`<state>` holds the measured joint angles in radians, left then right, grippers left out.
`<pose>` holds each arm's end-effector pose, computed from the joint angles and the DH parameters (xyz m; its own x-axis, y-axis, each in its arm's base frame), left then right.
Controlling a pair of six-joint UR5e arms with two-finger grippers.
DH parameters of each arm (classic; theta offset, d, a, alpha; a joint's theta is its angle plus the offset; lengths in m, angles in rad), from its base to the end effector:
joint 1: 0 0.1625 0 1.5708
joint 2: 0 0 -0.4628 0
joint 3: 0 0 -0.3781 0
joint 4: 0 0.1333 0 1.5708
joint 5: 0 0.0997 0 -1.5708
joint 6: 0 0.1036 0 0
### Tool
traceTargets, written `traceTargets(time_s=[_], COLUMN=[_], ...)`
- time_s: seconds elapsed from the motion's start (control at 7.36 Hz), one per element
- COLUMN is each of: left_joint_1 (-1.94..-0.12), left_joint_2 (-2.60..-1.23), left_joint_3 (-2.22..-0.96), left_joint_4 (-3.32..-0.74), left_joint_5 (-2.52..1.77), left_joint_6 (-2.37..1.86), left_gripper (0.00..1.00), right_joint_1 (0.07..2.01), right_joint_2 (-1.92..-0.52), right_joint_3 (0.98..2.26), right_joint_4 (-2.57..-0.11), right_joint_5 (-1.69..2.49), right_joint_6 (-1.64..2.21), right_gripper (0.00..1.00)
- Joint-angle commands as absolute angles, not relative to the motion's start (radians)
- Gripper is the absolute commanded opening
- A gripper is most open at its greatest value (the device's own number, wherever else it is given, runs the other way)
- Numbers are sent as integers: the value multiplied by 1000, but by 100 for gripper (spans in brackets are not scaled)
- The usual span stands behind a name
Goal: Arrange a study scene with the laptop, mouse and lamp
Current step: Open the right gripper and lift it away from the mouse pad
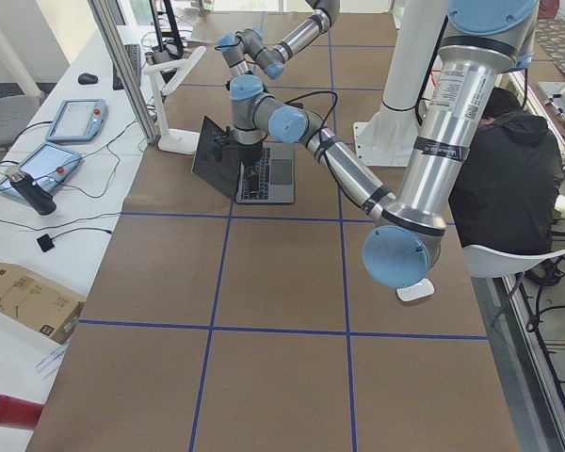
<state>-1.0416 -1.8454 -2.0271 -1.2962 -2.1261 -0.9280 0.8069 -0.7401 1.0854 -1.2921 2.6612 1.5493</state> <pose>0.2023 -0.5018 0.3907 0.7321 -0.2429 -0.6364 0.2216 0.9684 -0.1147 -0.5279 -0.6110 0.3272 0.5607 0.5710 0.5996 0.0368 0.7063 -0.7070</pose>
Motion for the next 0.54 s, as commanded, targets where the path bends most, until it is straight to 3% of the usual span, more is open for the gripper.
traceTargets(time_s=[0.0, 0.41], left_joint_1=[-1042, -1043], left_joint_2=[-1844, -1842], left_joint_3=[-2026, -2023], left_joint_4=[-1296, -1296], left_joint_5=[-2126, -2126], left_joint_6=[-930, -930], left_gripper=[100, 100], right_joint_1=[802, 805], right_joint_2=[-695, -666], right_joint_3=[1086, 1088], right_joint_4=[-1292, -1286], right_joint_5=[2637, 2611], right_joint_6=[1549, 1549], right_gripper=[98, 99])
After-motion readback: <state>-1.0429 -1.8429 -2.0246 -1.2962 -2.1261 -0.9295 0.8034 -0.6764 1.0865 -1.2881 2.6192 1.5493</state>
